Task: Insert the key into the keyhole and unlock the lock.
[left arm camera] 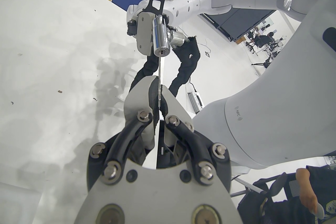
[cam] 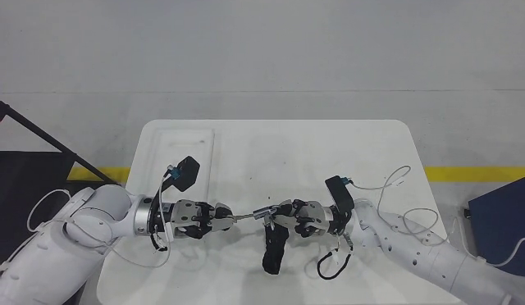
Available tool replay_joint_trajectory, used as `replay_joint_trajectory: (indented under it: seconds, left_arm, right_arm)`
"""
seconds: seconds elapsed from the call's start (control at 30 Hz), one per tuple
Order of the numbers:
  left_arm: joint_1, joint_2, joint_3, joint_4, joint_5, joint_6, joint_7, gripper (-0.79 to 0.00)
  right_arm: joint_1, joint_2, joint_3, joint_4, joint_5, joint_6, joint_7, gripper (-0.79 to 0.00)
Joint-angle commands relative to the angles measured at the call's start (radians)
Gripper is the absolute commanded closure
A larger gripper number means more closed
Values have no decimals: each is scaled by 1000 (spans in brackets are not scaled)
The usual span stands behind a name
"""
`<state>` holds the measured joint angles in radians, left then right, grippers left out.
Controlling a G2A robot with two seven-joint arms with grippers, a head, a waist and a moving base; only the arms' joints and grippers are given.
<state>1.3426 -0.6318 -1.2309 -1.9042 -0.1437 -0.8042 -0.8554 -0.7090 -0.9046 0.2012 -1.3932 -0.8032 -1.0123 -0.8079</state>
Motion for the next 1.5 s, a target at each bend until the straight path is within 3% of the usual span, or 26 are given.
replay_joint_trajectory:
  seconds: [0.0,1.47]
  left_arm:
    - [-1,-1,0,1,-2,3,-1,0]
    - [4,-20,-16,-3,-11,2,-20,0]
  right_arm:
    - [0,0,0,0,0,0,0,0]
    - [0,0,0,0,0,0,0,0]
